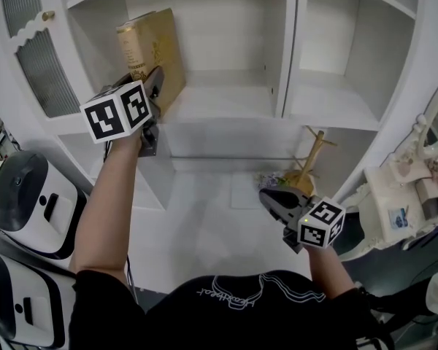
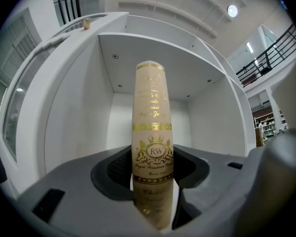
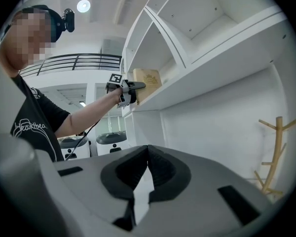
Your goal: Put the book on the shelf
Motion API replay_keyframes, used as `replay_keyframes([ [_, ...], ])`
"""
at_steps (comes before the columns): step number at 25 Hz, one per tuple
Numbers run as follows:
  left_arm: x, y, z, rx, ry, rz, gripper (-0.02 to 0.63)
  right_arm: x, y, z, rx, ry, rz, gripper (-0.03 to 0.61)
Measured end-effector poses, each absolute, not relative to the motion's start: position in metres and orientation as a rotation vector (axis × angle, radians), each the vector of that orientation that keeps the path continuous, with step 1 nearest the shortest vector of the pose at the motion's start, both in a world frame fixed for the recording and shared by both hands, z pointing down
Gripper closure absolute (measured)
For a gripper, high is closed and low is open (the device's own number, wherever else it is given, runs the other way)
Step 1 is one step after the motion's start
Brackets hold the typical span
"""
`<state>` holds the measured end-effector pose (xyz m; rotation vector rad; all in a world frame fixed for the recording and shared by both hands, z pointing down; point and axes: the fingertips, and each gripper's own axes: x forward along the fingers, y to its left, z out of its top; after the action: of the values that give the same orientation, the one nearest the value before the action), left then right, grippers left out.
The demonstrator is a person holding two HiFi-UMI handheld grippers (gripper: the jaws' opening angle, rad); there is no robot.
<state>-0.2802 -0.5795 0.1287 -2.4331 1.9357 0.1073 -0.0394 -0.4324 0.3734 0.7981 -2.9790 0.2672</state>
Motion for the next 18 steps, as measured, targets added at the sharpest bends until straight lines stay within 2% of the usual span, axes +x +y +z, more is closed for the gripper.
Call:
replay_keyframes([
  [18, -0.277, -0.609, 0.132, -2.432, 1.986, 0.053, 0.408, -0.01, -0.41, 0.384, 0.903, -2.944, 0.339, 0.572],
])
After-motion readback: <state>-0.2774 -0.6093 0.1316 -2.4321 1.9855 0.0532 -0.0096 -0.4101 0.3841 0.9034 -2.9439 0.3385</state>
